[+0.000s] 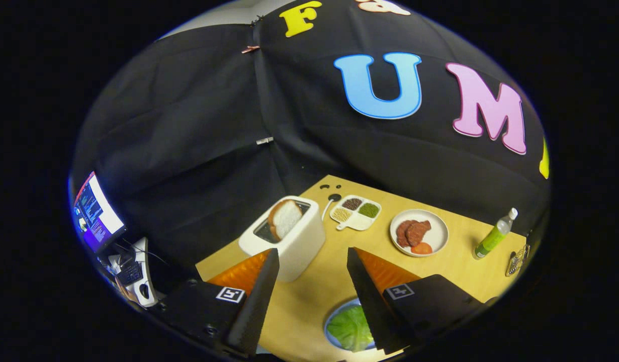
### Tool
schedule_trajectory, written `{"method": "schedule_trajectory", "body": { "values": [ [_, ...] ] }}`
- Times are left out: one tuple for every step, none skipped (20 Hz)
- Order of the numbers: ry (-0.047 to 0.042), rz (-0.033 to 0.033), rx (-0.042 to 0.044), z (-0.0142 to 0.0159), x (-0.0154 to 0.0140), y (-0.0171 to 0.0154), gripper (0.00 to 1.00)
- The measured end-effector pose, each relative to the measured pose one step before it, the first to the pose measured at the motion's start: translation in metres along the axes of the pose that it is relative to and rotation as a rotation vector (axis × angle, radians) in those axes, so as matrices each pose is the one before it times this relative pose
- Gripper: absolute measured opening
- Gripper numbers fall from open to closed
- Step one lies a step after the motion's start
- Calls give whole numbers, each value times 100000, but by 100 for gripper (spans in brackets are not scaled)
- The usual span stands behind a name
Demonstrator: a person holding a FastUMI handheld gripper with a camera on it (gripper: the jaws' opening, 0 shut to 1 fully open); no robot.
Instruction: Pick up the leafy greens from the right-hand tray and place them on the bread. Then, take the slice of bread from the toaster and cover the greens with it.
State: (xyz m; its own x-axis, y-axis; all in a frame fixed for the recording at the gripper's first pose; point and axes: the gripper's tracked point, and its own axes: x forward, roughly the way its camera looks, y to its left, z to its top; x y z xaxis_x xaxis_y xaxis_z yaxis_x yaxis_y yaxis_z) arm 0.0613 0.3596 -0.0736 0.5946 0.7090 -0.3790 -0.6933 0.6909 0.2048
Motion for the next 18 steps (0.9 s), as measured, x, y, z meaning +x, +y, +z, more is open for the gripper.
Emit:
{"method": "schedule_trajectory", "body": {
  "values": [
    [-1035, 375, -1440, 655, 1366, 1155, 86],
    [-218, 86, -1347, 314, 1369, 985, 85],
    [28, 207, -852, 178, 1326, 1140, 85],
    [-110, -21, -631, 69, 1455, 964, 86],
    [621, -770, -539, -128, 1478, 576, 86],
    [1118, -798, -274, -170, 1378, 604, 86],
    [1133, -889, -89, -155, 1393, 564, 86],
    [966, -1185, -456, -279, 1505, 395, 86],
    [964, -2255, -665, -242, 1548, 157, 86],
    [1728, -2936, -371, -372, 1537, -143, 86],
    [2251, -2885, 338, -510, 1406, -207, 86],
    [2221, -2021, 854, -401, 1168, 27, 86],
    [2025, -1165, 1605, -433, 1053, 117, 86],
    [1858, -874, 1790, -372, 1085, 49, 83],
    [1323, -1087, 1786, -84, 1082, -194, 81],
    [1052, -1755, 1137, -102, 587, -259, 77],
    [859, -2494, 725, 1, 557, -456, 74],
    [1053, -1463, 605, -164, 162, -304, 57]
  ]
}}
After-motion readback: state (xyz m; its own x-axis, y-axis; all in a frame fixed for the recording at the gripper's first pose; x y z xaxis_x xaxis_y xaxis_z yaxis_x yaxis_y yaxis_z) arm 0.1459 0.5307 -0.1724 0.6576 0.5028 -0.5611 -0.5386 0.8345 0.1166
